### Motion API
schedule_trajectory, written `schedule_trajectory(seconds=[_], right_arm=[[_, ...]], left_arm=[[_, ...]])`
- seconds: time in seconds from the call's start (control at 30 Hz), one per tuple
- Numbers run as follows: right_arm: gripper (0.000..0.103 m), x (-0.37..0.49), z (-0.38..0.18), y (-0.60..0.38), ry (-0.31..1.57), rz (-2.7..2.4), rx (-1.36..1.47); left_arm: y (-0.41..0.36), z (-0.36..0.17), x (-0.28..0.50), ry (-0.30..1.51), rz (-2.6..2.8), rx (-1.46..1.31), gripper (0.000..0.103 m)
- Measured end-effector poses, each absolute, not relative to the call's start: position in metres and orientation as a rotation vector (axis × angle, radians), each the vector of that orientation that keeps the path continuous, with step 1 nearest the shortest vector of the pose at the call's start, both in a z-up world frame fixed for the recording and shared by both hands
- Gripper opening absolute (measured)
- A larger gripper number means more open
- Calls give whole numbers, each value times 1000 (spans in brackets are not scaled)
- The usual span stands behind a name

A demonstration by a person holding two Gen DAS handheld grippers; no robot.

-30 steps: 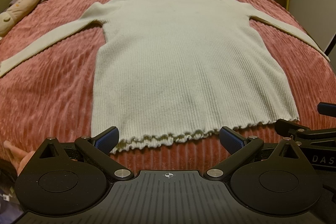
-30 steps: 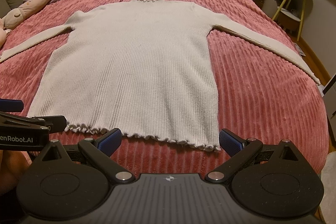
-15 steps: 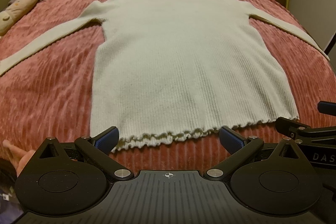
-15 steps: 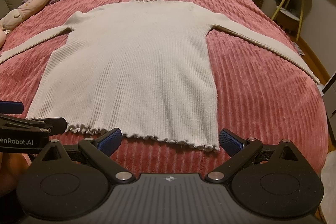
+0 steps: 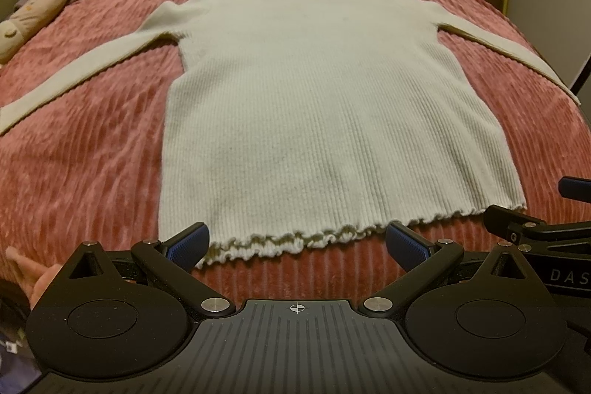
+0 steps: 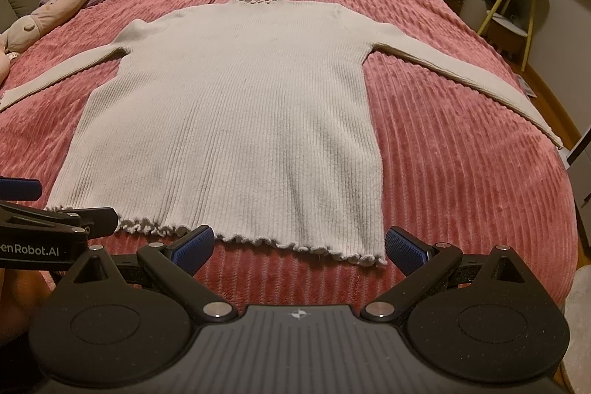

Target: Fold small clothes

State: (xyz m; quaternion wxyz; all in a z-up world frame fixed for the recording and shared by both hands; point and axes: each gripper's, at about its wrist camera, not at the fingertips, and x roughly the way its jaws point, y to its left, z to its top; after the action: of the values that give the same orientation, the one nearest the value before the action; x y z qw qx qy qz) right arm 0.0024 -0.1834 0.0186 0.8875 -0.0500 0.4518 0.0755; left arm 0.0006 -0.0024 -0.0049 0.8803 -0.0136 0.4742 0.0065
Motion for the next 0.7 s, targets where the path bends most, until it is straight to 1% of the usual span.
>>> schedule_trajectory(seconds=[0.7], right_arm=[[99,4,19,-182,938,162,-101]], left_arm=[[-5,-5,2,1000,3,-23,103]])
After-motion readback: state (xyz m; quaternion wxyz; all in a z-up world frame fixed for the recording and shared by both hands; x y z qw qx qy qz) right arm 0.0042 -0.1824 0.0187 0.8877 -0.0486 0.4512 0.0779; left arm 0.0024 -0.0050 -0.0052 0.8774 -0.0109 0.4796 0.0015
